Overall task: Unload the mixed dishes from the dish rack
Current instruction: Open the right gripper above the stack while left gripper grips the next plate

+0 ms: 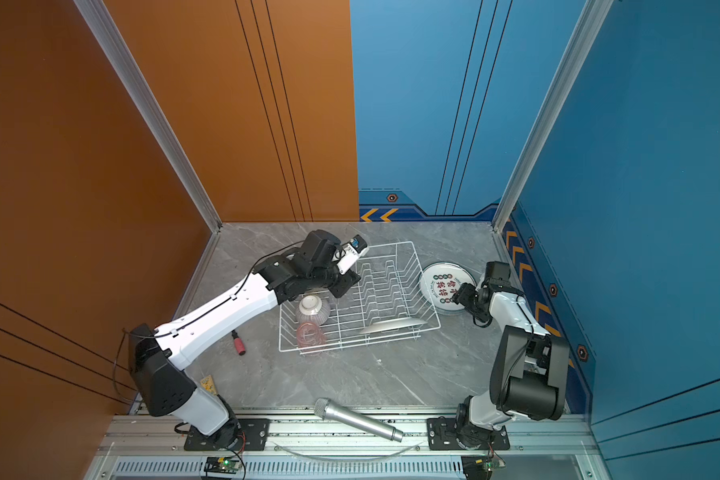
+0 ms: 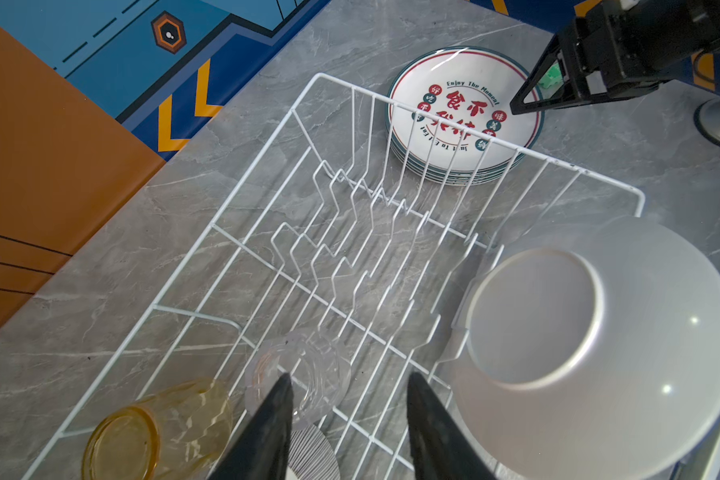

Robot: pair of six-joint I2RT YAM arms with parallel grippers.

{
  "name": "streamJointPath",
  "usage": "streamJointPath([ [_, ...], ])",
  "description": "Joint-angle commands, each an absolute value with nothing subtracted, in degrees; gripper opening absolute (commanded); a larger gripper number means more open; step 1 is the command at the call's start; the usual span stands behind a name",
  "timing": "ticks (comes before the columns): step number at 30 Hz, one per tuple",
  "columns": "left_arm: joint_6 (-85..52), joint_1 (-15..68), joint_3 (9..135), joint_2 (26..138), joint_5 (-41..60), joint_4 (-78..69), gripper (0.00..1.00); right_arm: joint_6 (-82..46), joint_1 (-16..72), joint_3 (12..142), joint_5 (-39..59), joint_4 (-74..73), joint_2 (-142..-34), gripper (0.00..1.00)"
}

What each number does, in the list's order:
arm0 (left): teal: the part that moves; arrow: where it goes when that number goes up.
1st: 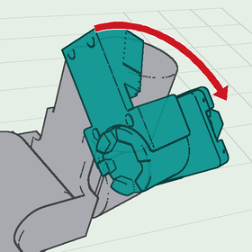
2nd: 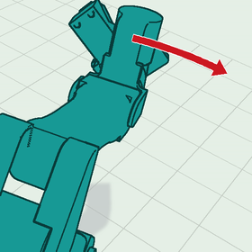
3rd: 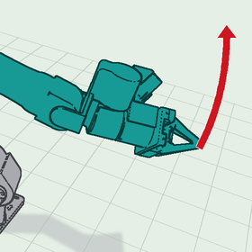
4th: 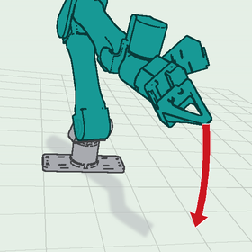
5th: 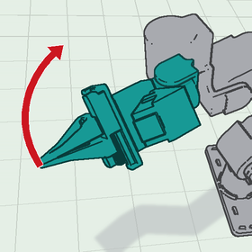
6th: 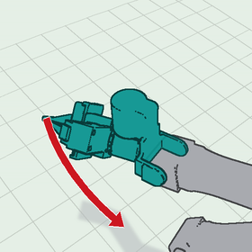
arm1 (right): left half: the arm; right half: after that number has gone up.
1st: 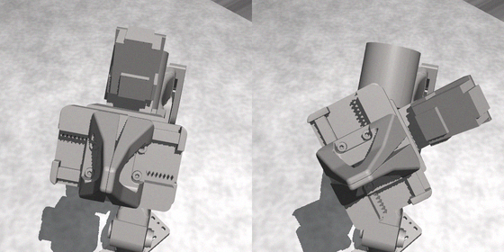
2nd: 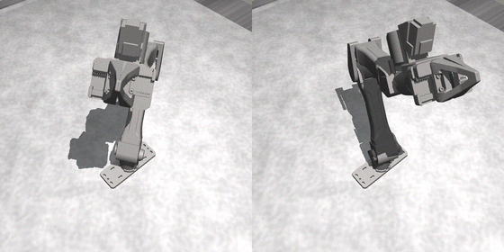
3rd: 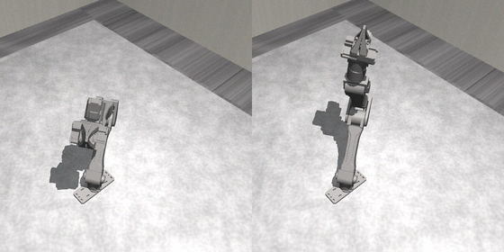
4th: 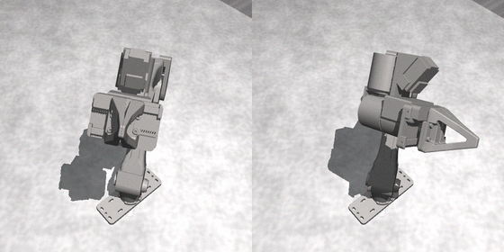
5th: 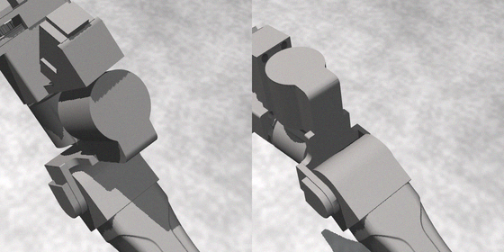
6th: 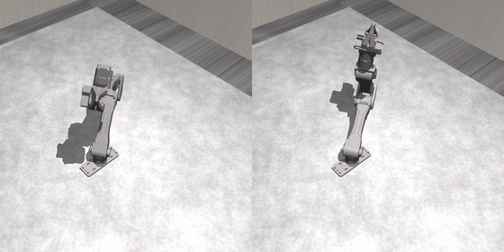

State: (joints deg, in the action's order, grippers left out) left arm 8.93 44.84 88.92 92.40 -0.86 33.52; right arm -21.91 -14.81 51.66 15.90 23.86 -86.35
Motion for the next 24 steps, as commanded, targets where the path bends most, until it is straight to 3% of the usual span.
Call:
streamJointPath([
  [1,12.17,47.28,91.81,93.92,-1.13,37.64,0.46,-20.03,-14.41,54.04,11.97,28.04,-83.63,0.71],
  [15,22.32,62.68,97.14,97.15,1.25,48.44,0.54,-20.63,-13.96,54.85,11.85,29.67,-73.22,0.75],
  [24,21.76,66.13,103.81,105.22,-6.02,51.49,0.54,-21.2,-12.83,54.27,12.57,29.09,-71.88,0.75],
])
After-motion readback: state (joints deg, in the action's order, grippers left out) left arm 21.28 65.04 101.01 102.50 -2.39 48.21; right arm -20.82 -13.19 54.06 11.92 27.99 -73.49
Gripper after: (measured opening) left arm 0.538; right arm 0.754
